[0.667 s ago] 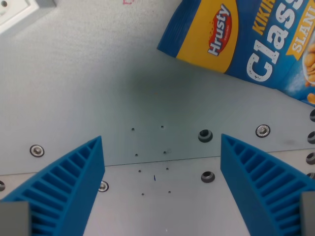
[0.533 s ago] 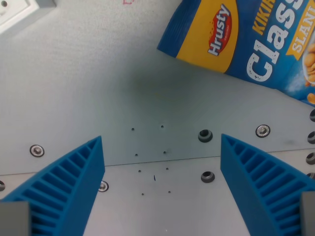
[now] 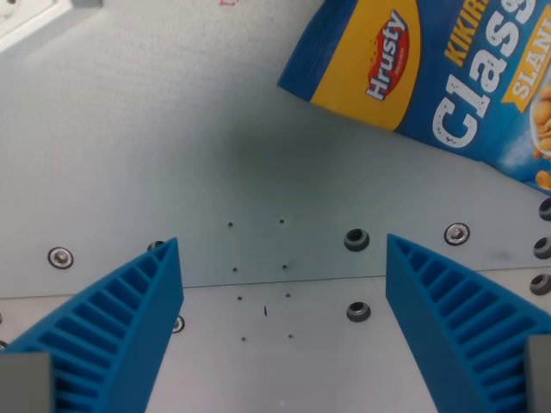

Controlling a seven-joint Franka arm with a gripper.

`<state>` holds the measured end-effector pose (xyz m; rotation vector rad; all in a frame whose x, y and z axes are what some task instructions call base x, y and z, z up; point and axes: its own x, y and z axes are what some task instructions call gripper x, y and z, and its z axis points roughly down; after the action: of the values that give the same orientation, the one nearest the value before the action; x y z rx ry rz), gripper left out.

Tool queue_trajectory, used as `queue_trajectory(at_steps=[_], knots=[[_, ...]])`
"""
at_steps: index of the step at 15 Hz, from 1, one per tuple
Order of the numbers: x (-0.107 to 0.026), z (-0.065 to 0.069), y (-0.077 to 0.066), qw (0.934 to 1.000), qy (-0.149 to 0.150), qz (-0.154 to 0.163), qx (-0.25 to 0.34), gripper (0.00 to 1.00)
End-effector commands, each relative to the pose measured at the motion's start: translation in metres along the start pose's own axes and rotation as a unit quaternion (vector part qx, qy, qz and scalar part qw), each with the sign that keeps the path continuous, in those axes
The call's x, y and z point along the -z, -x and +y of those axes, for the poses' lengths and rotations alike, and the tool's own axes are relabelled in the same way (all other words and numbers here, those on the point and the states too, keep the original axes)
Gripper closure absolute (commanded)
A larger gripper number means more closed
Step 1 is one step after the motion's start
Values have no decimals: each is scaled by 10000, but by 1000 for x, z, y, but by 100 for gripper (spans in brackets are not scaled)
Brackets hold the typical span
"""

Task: Rotate around base positive z

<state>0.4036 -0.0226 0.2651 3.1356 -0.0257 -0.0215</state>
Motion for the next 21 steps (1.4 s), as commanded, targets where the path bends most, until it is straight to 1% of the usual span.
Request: queue_trajectory(at_steps=[1,11,21], knots=[[2,0,0,9985,11,37,545,0],[2,0,0,9927,22,40,1209,0],[2,0,0,9824,34,42,1868,0]])
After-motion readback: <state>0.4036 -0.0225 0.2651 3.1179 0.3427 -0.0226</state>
